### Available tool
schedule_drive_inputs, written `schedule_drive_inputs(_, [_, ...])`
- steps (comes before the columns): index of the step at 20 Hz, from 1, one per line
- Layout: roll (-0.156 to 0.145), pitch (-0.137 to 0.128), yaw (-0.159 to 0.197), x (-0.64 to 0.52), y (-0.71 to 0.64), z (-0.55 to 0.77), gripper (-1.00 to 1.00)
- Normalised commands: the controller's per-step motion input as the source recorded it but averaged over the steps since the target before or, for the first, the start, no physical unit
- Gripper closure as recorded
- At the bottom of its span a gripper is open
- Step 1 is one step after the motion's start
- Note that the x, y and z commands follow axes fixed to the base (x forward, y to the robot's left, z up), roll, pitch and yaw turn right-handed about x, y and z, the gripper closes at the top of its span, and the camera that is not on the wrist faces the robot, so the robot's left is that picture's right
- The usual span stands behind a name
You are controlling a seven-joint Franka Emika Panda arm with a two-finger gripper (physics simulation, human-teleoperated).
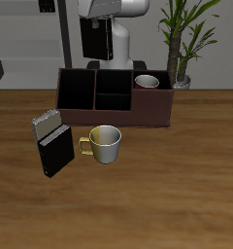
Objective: Place the red mug into the back desk caddy's right compartment and place the left black book into the back desk caddy's back compartment and place the right black book into the back desk caddy's front compartment
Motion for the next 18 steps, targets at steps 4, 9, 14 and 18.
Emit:
schedule_drive_inputs(4, [-0.058,-0.031,0.103,0.08,-0.07,0.17,1.0])
schedule_drive_inputs(9, [-0.02,0.004,0.136,0.15,0.07,0.11,1.0])
schedule_drive_inputs(14, [0.05,0.017,0.064,-0.06,0.22,-0.12,1.0])
schedule_drive_inputs(18, [0.083,0.037,0.085,-0.15,0.26,-0.14,1.0])
